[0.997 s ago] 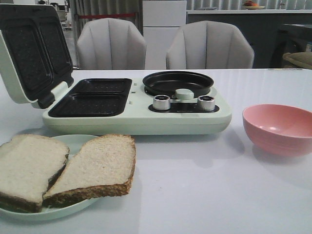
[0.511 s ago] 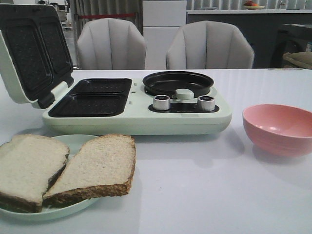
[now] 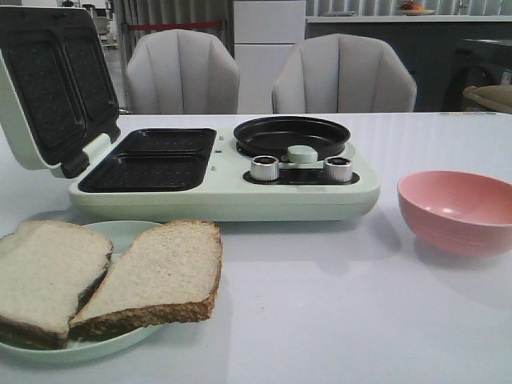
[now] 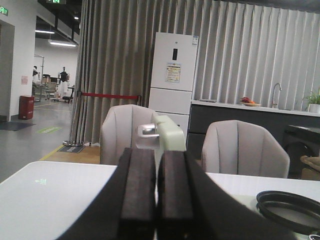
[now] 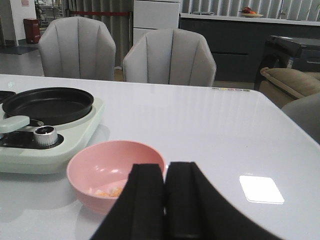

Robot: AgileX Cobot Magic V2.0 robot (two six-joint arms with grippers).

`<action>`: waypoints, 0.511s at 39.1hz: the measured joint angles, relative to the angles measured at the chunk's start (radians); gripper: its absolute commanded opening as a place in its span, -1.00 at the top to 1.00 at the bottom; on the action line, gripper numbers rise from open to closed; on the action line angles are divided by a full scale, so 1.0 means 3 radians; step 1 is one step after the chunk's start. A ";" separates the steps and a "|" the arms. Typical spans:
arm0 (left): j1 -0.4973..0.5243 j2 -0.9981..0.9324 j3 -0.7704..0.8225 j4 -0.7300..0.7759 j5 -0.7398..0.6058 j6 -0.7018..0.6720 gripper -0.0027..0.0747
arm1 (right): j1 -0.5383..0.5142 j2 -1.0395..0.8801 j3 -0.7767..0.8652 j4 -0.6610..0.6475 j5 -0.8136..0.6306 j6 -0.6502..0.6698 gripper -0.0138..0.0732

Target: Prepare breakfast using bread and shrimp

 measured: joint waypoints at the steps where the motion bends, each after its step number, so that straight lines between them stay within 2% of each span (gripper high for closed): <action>1: 0.0000 0.0000 -0.0043 -0.0006 0.0075 0.0000 0.64 | 0.0000 0.0000 0.0000 0.0000 0.0000 0.0000 0.36; 6: 0.0000 0.0116 -0.0531 -0.0015 0.0705 0.0000 0.64 | 0.0000 0.0000 0.0000 0.0000 0.0000 0.0000 0.36; 13: 0.0000 0.0595 -0.1146 0.0021 0.1638 0.0000 0.64 | 0.0000 0.0000 0.0000 0.0000 0.0000 0.0000 0.36; 20: 0.0000 0.1002 -0.1212 0.0035 0.1922 0.0000 0.64 | 0.0000 0.0000 0.0000 0.0000 0.0000 0.0000 0.36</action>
